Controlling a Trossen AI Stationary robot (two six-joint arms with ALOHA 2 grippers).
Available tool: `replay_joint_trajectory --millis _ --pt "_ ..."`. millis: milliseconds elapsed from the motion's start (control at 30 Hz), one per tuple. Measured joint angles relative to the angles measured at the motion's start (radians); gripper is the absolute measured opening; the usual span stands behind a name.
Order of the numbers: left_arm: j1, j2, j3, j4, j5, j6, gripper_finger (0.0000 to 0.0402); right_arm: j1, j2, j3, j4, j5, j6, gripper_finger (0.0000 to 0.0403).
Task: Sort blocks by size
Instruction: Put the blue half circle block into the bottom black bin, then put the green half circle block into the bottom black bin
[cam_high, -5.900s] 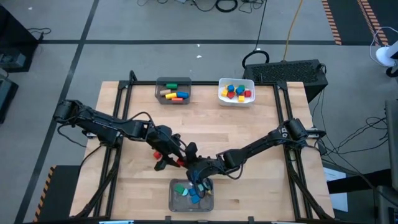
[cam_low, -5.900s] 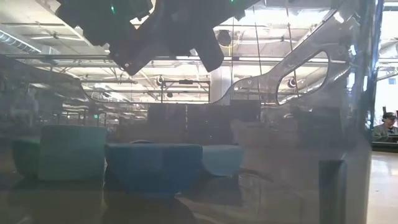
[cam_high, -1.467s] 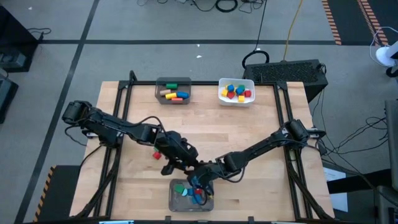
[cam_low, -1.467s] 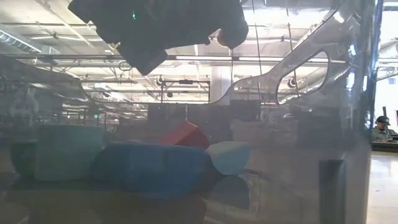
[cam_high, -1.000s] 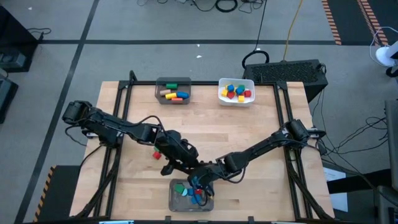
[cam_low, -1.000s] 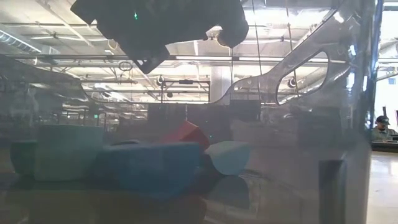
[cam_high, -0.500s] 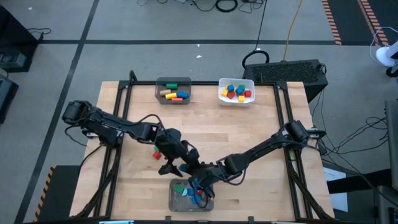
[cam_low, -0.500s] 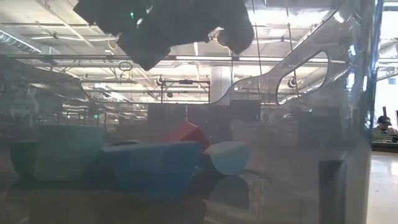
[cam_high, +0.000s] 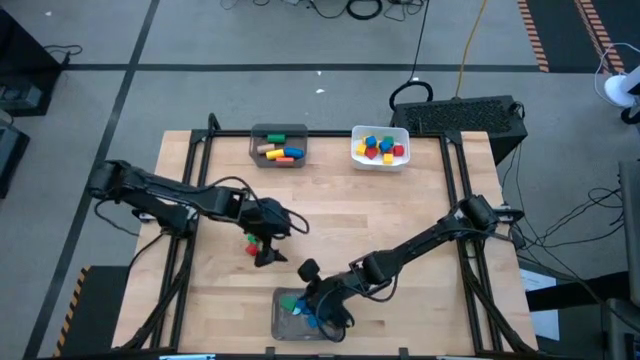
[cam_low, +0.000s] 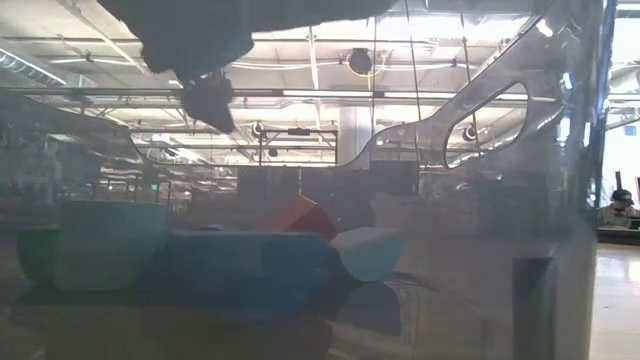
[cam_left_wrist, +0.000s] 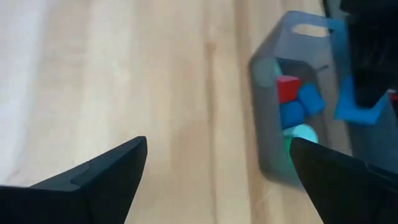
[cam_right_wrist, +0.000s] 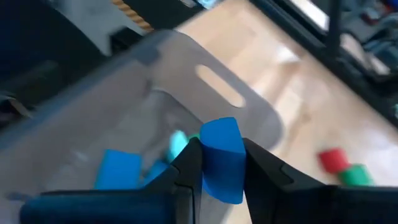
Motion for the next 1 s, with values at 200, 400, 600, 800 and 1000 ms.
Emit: replay_joint_trajectory --millis 200,400,600,800,1000 --pt "-0.027 -0.142 -0.001 -0.183 -0.183 -0.090 0.0395 -0.014 0.000 0.001 -0.021 -0.113 0.100 0.0073" --pt "-0.073 -0.193 -0.082 -0.268 -0.385 -0.186 0.0395 -0.036 0.000 0.001 -0.053 -0.131 0.237 0.0078" --pt "-0.083 -0.185 -0.184 -0.253 -0.444 -0.298 0.0396 -0.043 0.000 0.001 -0.063 -0.129 0.259 0.0123" --pt "-0.080 -0.184 -0.263 -0.252 -0.515 -0.483 0.0396 -0.043 0.000 0.001 -0.050 -0.119 0.259 0.0166" --pt "-0.080 -0.183 -0.323 -0.251 -0.515 -0.608 0.0396 -0.046 -0.001 0.001 -0.045 -0.094 0.258 0.0184"
